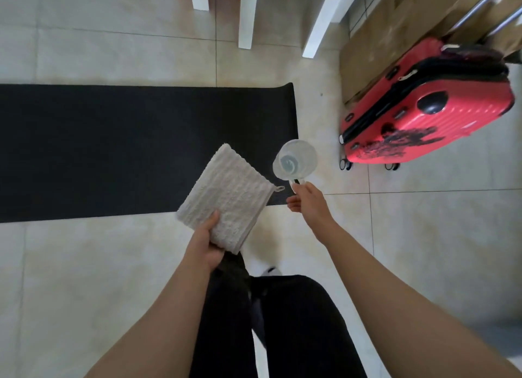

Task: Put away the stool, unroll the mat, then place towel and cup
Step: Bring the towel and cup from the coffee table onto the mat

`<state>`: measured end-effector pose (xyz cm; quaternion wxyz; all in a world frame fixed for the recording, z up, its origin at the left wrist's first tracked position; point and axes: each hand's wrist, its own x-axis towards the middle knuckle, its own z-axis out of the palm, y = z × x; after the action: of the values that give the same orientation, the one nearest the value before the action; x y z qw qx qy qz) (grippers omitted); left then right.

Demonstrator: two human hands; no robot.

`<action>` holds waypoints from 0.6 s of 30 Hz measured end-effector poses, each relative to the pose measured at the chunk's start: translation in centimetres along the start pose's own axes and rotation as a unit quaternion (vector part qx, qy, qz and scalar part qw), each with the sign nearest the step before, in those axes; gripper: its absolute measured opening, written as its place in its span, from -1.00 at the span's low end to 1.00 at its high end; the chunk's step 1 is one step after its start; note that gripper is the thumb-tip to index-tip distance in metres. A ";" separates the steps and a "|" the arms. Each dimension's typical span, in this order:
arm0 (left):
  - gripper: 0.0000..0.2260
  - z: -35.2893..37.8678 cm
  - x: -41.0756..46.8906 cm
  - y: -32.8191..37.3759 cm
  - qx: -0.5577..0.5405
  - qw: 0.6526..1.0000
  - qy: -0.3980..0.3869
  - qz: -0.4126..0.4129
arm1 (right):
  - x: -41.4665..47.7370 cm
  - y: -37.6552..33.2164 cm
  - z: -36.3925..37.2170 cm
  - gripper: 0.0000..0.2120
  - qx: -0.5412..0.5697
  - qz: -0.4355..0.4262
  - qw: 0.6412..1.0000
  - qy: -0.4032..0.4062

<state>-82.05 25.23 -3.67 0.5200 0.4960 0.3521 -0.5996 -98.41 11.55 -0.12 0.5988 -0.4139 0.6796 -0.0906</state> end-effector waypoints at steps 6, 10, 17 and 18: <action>-0.63 5.3 8.0 -1.0 -0.074 0.997 0.006 0.003 | 10.6 -3.1 -0.9 -0.80 -0.012 -0.003 1.000 -0.020; -0.26 8.1 14.2 -2.7 -0.130 0.991 0.042 0.001 | 18.6 -3.2 -1.2 -0.82 -0.021 -0.018 0.999 -0.043; -0.45 12.9 28.2 -6.0 -0.185 0.982 0.046 -0.017 | 34.9 -2.2 -0.6 -0.84 -0.042 -0.025 0.997 -0.052; -0.47 13.5 30.2 -6.2 -0.189 0.981 0.042 -0.014 | 37.0 -1.9 -0.3 -0.85 -0.038 -0.027 0.998 -0.049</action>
<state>-90.23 5.57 -29.77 0.5810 0.4087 0.4869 -0.5082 -95.59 -14.62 -26.16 0.6123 -0.4582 0.6414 -0.0605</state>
